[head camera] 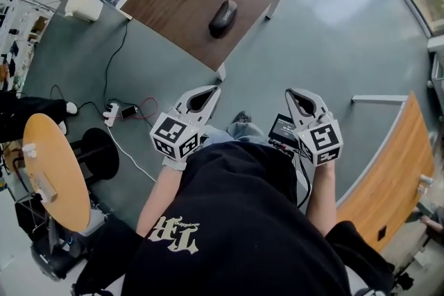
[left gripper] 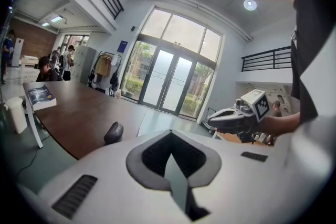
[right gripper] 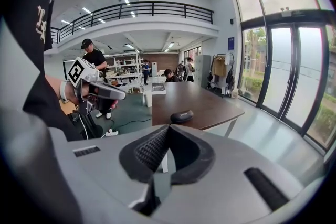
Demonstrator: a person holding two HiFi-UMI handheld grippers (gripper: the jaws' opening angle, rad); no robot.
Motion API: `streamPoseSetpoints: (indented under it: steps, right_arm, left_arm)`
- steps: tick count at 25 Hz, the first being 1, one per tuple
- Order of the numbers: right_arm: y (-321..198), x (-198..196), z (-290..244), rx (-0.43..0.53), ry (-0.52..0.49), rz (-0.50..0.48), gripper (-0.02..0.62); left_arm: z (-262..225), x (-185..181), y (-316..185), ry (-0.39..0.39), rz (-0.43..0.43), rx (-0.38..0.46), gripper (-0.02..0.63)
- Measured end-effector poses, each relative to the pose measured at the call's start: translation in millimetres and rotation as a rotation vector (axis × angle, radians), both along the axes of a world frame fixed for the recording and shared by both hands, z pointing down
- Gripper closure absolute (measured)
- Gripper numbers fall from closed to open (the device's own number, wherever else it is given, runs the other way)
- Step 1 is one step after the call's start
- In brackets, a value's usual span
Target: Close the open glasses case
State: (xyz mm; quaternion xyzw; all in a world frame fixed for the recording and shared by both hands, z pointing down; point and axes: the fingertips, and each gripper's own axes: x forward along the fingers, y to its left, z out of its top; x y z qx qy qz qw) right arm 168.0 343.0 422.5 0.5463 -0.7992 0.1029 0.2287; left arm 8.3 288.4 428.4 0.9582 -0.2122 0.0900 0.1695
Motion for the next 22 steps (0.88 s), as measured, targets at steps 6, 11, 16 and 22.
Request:
streamPoseSetpoints:
  steps: [6,11,16,22]
  right_arm:
    - [-7.4,1.8,-4.7,0.000,0.008,0.002,0.610]
    - [-10.9,6.3,-3.6,0.002,0.015,0.015,0.611]
    - [-10.8,8.0,-4.7,0.001,0.022,0.022,0.611]
    - [-14.1,12.8,-7.9,0.007,0.018,0.037,0.609]
  left_arm:
    - [-3.6,-6.2,-3.9,0.003,-0.016,-0.005,0.609]
    - [1.8,-11.1,-5.9,0.001,-0.022,-0.019,0.609]
    - [2.5,-10.6,-5.7,-0.002,-0.014,-0.023,0.609]
    - [4.5,-12.4,-9.6,0.000,-0.016,-0.033,0.609]
